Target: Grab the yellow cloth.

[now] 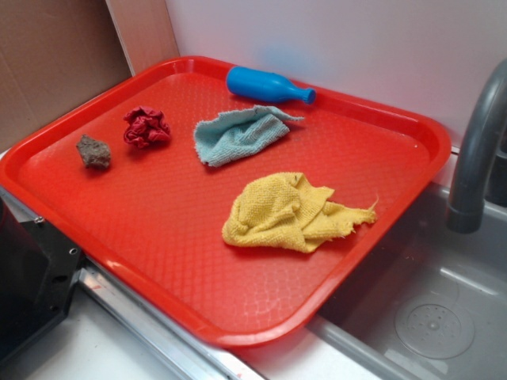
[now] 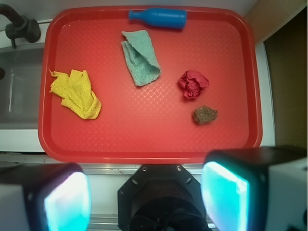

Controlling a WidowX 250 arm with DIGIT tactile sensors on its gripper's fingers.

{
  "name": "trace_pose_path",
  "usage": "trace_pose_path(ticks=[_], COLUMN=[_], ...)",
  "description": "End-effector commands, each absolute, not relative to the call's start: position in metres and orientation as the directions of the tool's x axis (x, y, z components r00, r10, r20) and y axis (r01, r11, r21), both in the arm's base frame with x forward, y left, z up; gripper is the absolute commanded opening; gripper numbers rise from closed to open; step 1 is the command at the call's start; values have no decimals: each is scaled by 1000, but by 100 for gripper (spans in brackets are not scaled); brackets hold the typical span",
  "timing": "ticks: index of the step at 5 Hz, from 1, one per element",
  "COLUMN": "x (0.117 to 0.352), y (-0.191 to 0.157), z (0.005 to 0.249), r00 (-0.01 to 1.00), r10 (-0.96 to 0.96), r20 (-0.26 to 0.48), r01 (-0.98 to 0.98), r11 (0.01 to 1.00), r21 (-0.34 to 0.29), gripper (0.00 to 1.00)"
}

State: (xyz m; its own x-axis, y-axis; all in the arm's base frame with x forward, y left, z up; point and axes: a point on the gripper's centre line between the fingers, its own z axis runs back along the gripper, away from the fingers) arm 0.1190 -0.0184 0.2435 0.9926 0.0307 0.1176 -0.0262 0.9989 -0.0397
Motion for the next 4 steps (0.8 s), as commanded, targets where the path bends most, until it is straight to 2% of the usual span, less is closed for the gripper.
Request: trace_pose_path(ticks=[1,2,3,4], x=[119,137,155,167], y=[-18,-31,-46,-70], z=[244,235,222,206], r00=[993,968,923,883], r10=[31,-212,-344,-418], r20=[118,137,172,214], r01=[-26,223,349,425], r11=[999,973,937,905], r21=[-40,-66,1,18], gripper=[100,100,100,100])
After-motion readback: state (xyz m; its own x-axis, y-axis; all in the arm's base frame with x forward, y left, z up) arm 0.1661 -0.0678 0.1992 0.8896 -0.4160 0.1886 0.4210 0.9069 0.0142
